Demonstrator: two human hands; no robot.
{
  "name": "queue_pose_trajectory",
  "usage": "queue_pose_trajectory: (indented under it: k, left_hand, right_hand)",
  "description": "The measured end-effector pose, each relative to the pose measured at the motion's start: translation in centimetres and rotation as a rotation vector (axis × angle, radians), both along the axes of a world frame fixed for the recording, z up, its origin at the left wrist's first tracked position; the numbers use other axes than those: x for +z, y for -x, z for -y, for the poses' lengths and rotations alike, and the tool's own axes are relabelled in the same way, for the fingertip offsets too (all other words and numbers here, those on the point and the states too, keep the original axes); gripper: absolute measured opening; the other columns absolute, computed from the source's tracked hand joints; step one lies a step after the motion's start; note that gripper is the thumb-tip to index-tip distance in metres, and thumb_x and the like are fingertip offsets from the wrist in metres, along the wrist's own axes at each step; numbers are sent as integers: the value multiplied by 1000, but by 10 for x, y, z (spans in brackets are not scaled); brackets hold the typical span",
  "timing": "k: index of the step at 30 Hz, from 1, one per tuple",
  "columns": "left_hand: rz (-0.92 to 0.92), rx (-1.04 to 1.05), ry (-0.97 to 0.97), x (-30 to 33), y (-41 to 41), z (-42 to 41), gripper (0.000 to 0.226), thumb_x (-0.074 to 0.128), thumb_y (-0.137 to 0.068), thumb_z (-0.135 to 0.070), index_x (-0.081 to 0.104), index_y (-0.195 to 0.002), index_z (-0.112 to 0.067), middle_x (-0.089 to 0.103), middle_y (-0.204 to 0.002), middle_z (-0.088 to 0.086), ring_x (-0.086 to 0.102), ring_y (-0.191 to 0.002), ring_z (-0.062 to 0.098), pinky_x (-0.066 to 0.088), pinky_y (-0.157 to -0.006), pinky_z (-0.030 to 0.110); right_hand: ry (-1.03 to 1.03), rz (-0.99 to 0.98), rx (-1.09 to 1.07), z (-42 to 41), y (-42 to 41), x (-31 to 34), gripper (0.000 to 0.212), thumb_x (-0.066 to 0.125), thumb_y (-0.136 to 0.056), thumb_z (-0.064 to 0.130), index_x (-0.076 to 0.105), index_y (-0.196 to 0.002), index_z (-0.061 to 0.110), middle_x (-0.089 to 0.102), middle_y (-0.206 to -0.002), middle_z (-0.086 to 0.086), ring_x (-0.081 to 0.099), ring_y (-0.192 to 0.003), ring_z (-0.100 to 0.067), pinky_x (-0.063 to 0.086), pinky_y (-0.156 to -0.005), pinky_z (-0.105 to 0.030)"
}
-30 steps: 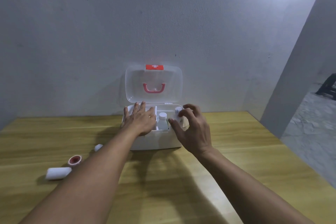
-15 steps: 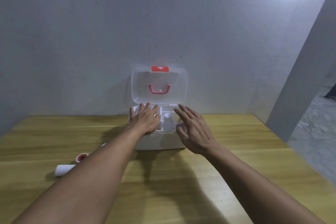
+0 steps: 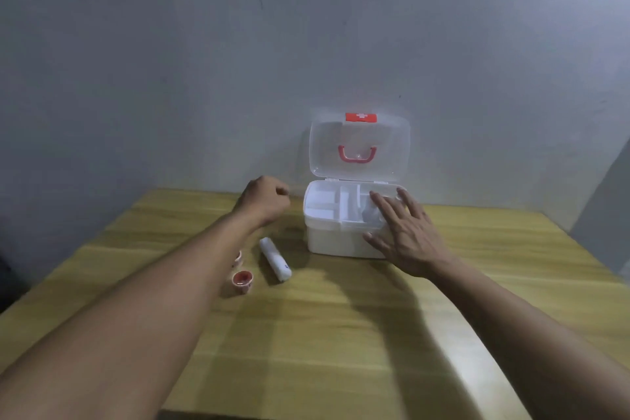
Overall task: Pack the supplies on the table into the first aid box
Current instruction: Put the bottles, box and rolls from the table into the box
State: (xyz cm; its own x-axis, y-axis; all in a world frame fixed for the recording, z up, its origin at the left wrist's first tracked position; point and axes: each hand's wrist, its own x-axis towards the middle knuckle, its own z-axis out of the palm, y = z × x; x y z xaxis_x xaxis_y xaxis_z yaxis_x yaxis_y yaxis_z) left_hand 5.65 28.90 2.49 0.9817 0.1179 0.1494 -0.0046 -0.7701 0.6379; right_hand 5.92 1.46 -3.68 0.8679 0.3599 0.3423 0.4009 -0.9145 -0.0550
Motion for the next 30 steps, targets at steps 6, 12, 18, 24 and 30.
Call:
queue_pose_trajectory:
  k: [6, 12, 18, 24, 30]
  left_hand:
    - [-236, 1, -143, -23, 36, -47, 36, 51, -79, 2, 73, -104, -13, 71, -112, 6, 64, -104, 22, 51, -85, 29]
    - [-323, -4, -200, -44, 57, -76, 32, 64, -79, -11, 70, -109, -20, 70, -111, 5, 63, -98, 23, 49, -80, 28]
    - [-276, 22, -134, -60, 59, -84, 22, 66, -75, -14, 70, -94, -26, 72, -102, 3, 65, -94, 21, 50, -78, 28]
    - [-198, 55, -235, -62, 56, -91, 45, 73, -73, -23, 56, -114, -16, 62, -109, 9, 59, -98, 29, 44, -72, 31]
    - [-51, -132, -460, -43, 40, -54, 25, 64, -78, -4, 71, -91, -25, 62, -102, 0, 60, -92, 23, 51, -72, 35]
  right_hand:
    - [-11, 11, -5, 0, -2, -1, 84, 20, -80, 75, 3, -150, 31, 32, -153, 1, -1, -148, -25, 15, -119, -43]
    - [-13, -7, -11, 0, 1, 2, 87, 30, -81, 75, 2, -151, 31, 32, -153, -2, -2, -148, -26, 15, -119, -44]
    - [-9, -8, -15, 0, 3, 1, 93, 22, -75, 81, 1, -151, 32, 31, -153, -2, -2, -147, -26, 14, -118, -44]
    - [-35, 6, -16, 0, 3, 0, 91, 23, -75, 79, 4, -151, 32, 35, -151, -4, 1, -147, -27, 17, -118, -45]
    - [-64, 28, -25, 0, 0, -3, 88, 25, -76, 79, 6, -150, 34, 40, -145, -2, 3, -147, -27, 21, -117, -44]
